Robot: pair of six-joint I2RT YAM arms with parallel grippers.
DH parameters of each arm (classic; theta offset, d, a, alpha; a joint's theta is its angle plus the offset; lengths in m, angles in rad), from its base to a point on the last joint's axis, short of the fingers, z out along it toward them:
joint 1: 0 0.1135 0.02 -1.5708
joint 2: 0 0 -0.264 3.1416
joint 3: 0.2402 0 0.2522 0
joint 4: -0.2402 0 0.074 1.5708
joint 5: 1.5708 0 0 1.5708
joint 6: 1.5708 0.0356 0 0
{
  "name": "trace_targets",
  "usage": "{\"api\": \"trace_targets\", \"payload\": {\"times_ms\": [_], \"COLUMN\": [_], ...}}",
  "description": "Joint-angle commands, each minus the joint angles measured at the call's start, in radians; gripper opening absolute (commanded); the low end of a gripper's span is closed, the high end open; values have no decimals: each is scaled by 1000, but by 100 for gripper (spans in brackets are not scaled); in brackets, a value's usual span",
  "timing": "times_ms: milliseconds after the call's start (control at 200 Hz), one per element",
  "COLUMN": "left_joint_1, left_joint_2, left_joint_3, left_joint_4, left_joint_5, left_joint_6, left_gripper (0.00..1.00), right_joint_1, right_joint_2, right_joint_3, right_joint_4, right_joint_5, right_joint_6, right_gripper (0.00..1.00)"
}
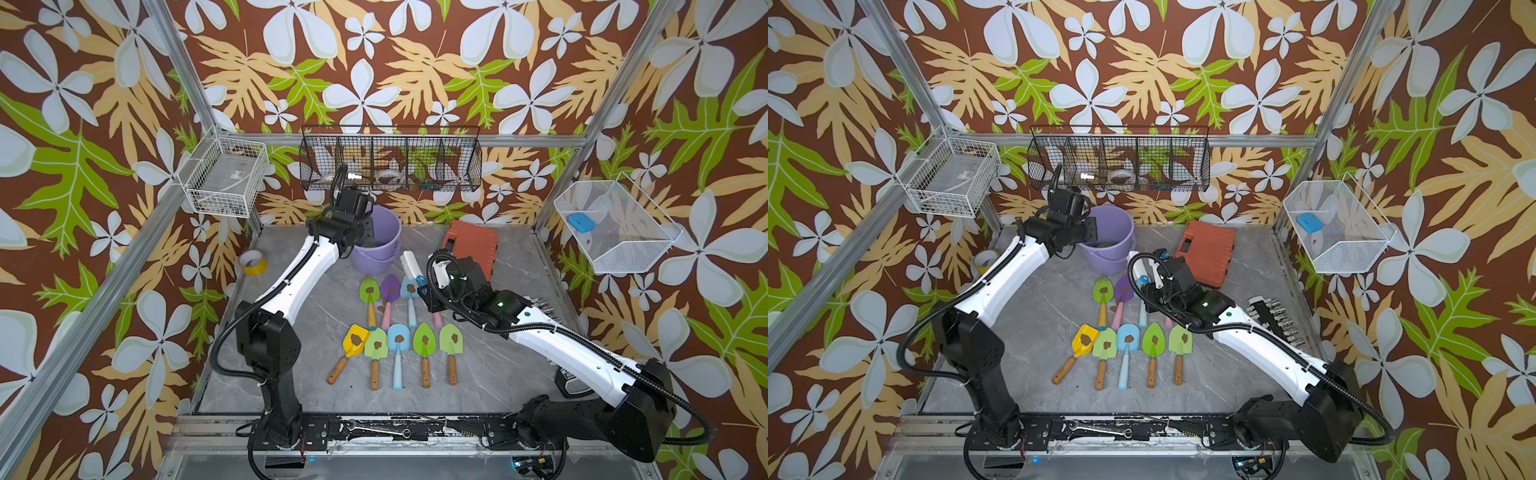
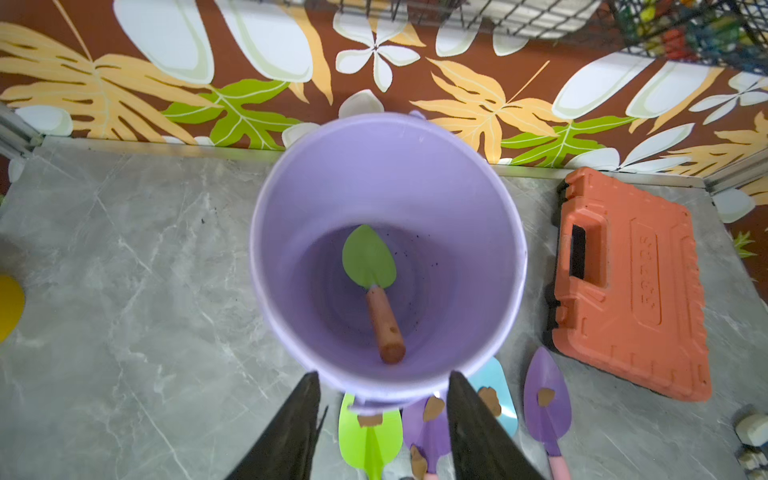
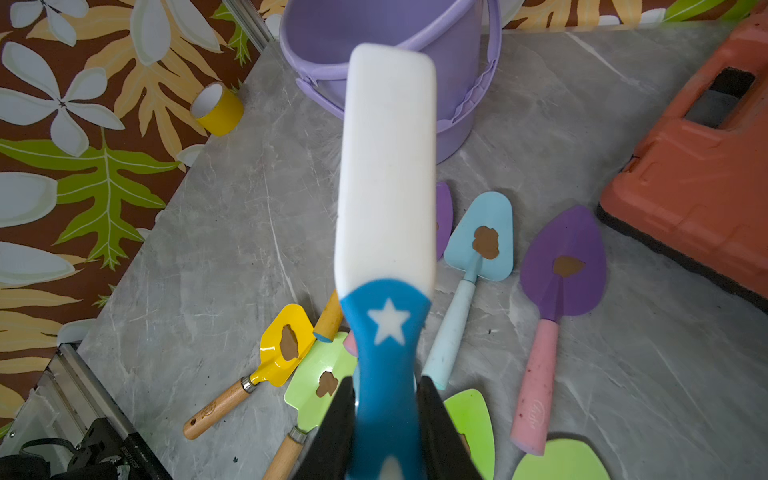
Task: Brush the soil off the hand trowel and place it into the bucket
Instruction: Place the hand trowel in the bucket, then adjust the brush.
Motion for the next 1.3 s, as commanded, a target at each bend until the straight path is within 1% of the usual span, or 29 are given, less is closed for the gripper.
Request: {"api": "trace_targets", "payload": {"times_ms": [0, 45, 95, 160, 195, 245, 315, 360, 495, 555, 636, 711, 791, 866, 936, 1066, 1136, 1206, 1291], "left_joint_1": [-10, -15, -30, -46, -55, -77, -128, -149, -159, -165, -238, -256, -302, -312, -312, -311, -312, -311, -311], "left_joint_2": [-158, -250, -355, -460, -504, -555, -613, -646, -748, -788, -806, -770, -751, -766, -814, -888, -887, -878, -846], "left_joint_3": [-206, -320, -471, -598, -646, -708, -785, -827, -940, -985, -980, -969, -974, -980, -1008, -1056, -1052, -1065, -1085], "left_joint_4": [91, 125, 174, 167, 140, 97, 51, 35, 30, 25, -3, -45, -55, -2, 97, 302, 345, 426, 519], "left_joint_5": [90, 169, 220, 242, 230, 191, 133, 115, 170, 170, 115, 120, 83, 120, 146, 246, 276, 322, 372], "left_joint_6": [-44, -37, -42, -61, -67, -74, -91, -106, -162, -187, -226, -250, -273, -300, -334, -439, -473, -510, -556], "left_gripper": [51, 51, 52, 53, 53, 53, 53, 54, 55, 55, 57, 55, 55, 55, 57, 70, 80, 89, 93], "right_joint_1": [10, 14, 24, 45, 68, 108, 166, 190, 223, 238, 251, 273, 301, 321, 327, 328, 334, 342, 361], "right_joint_2": [-20, -34, -48, -52, -49, -36, -14, -8, -4, 0, 1, -2, -6, -13, -20, -10, -6, 6, 29], "right_joint_3": [-45, -72, -107, -116, -110, -86, -67, -70, -96, -92, -98, -102, -106, -119, -128, -116, -108, -93, -67], "right_joint_4": [71, 102, 145, 124, 88, 14, -48, -51, -21, -32, -43, -48, -55, -45, -44, -66, -61, -56, -52], "right_joint_5": [-66, -111, -180, -177, -150, -78, -12, -2, -35, -30, -22, -10, 3, 3, 14, 49, 55, 55, 64], "right_joint_6": [39, 58, 68, 83, 77, 67, 57, 71, 123, 130, 149, 167, 177, 183, 192, 197, 191, 184, 171], "right_gripper": [0, 0, 0, 0, 0, 0, 0, 0, 0, 0, 0, 0, 0, 0, 0, 0, 0, 0, 0]}}
